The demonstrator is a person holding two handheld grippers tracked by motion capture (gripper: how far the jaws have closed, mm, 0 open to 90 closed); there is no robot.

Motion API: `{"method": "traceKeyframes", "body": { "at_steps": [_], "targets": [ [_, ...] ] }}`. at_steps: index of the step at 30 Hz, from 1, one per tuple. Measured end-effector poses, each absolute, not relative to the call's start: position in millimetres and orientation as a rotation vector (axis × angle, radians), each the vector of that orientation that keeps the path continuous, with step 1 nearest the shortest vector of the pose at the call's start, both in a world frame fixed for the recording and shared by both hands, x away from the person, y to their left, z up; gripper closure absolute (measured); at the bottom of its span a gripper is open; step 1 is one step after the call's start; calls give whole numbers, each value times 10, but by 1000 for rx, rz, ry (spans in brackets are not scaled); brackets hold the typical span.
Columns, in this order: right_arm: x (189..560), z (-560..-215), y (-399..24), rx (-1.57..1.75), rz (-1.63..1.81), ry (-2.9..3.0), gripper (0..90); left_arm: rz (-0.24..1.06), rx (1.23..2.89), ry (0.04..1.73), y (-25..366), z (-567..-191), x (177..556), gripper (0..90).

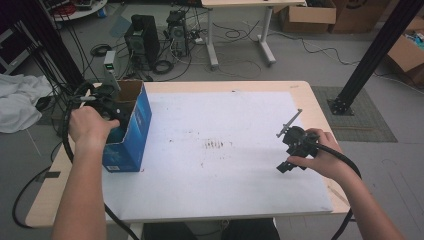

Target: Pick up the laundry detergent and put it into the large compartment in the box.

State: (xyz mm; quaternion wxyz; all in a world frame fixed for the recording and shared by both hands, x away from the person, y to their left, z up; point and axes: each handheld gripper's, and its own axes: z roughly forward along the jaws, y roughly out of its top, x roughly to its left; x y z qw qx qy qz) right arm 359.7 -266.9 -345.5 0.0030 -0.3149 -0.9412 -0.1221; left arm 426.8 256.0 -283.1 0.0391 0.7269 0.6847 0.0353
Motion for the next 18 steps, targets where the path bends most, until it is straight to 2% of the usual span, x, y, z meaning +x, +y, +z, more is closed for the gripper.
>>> {"method": "traceKeyframes", "body": {
  "at_steps": [8,18],
  "targets": [
    [3596,-3447,-2684,-985,-385,-2955,205,97,2235,2086,2559,-2833,4268,332],
    [3590,-3421,-2677,-986,-385,-2956,205,168,2250,2047,2527,-2675,4246,270]
  ]
}}
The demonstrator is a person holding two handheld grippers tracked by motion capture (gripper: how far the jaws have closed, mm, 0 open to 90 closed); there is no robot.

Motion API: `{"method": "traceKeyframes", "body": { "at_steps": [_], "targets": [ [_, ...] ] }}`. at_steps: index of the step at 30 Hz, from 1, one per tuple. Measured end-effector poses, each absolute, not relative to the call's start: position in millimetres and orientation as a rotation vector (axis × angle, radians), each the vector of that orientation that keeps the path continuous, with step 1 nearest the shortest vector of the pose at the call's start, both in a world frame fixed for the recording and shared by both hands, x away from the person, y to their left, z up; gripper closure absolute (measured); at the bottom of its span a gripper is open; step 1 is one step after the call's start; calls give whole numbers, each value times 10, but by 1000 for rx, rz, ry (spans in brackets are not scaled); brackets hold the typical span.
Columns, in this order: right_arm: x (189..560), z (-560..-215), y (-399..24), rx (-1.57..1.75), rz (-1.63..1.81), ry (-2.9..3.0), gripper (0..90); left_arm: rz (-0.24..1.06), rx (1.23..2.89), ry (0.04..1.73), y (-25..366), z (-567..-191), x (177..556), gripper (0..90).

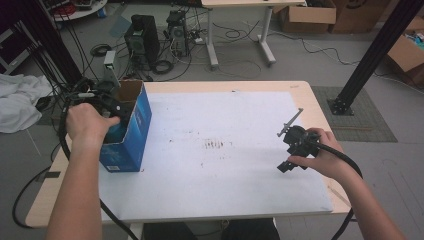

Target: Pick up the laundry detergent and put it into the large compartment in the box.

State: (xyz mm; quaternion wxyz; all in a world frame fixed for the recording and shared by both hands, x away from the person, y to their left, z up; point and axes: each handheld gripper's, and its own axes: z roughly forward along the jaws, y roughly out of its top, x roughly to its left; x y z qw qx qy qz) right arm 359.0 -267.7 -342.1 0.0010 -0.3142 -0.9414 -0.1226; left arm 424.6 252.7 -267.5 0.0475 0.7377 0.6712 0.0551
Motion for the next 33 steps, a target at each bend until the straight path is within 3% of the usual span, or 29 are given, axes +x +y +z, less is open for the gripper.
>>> {"method": "traceKeyframes", "body": {
  "at_steps": [14,33],
  "targets": [
    [3586,-3407,-2650,-988,-387,-2950,203,289,2272,1941,2446,-2176,4122,177],
    [3562,-3315,-2615,-995,-381,-2956,198,263,2416,1639,1648,-2114,4175,151]
  ]
}}
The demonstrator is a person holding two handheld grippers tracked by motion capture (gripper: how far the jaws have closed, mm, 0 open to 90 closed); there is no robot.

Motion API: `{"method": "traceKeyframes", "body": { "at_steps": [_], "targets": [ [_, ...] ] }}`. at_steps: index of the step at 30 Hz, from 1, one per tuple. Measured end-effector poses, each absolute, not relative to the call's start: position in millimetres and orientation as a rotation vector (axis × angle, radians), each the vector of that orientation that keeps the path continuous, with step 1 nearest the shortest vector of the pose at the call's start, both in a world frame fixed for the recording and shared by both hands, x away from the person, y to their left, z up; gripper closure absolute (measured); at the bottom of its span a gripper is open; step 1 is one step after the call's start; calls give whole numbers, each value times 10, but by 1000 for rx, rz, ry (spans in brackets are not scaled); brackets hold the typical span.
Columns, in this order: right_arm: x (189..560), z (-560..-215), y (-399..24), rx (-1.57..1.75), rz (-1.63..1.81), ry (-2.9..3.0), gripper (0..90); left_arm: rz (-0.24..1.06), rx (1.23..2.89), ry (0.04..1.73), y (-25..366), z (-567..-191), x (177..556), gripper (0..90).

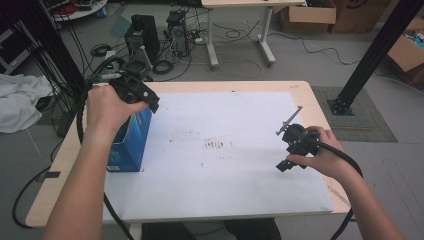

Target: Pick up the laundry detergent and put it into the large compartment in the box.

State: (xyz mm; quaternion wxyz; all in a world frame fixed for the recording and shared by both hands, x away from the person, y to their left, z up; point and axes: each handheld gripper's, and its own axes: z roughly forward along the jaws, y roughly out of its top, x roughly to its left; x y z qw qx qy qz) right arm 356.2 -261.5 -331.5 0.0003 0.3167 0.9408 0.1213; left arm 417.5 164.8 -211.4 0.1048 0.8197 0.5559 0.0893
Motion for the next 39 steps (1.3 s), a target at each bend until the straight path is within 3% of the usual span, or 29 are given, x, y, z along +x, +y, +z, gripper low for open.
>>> {"method": "traceKeyframes", "body": {
  "at_steps": [23,39],
  "targets": [
    [3595,-3299,-2672,1009,393,2947,191,198,2613,1386,713,-2587,4278,126],
    [3587,-3297,-2699,1025,387,2946,191,234,2715,1382,541,-2839,4347,83]
  ]
}}
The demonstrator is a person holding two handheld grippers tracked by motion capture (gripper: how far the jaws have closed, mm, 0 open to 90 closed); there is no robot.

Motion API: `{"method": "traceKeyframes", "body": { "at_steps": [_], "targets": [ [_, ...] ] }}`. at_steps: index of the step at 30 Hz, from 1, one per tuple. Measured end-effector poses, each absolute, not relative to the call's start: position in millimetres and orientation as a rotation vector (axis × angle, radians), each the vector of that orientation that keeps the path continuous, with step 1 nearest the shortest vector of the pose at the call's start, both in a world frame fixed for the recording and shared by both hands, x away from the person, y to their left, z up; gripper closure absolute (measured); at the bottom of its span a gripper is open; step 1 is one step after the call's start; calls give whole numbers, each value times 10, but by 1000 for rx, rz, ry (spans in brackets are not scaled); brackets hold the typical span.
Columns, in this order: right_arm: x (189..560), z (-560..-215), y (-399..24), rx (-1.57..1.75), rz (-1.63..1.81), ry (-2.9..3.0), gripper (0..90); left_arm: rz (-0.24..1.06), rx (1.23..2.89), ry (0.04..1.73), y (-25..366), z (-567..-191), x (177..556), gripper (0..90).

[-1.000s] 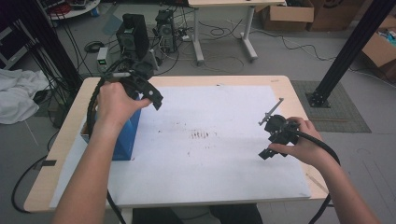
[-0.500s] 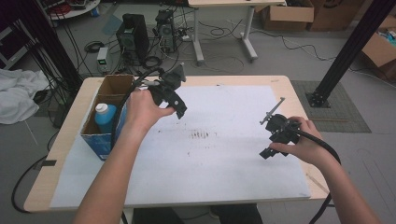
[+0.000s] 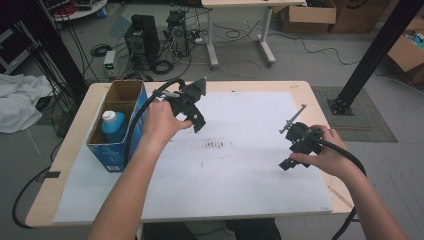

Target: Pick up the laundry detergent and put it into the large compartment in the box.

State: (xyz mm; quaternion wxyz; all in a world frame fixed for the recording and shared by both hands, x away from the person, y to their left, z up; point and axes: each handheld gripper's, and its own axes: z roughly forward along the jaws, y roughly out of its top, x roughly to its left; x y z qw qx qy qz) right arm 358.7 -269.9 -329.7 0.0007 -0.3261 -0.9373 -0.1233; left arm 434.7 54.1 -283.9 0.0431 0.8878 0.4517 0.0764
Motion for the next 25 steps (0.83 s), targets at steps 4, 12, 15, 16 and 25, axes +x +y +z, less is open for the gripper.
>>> {"method": "traceKeyframes", "body": {
  "at_steps": [4,12,15,16,25],
  "targets": [
    [3592,-3299,-2696,-1020,-386,-2945,190,232,2713,1384,543,-2838,4351,83],
    [3597,-3311,-2682,-1013,-387,-2945,191,227,2714,1383,526,-2842,4356,77],
    [3599,-3314,-2680,-1010,-388,-2946,190,228,2710,1383,524,-2830,4354,75],
    [3597,-3314,-2679,-1013,-389,-2944,190,229,2708,1384,524,-2829,4354,75],
    [3595,-3317,-2688,-1011,-393,-2942,190,223,2714,1393,520,-2836,4363,69]
  ]
}}
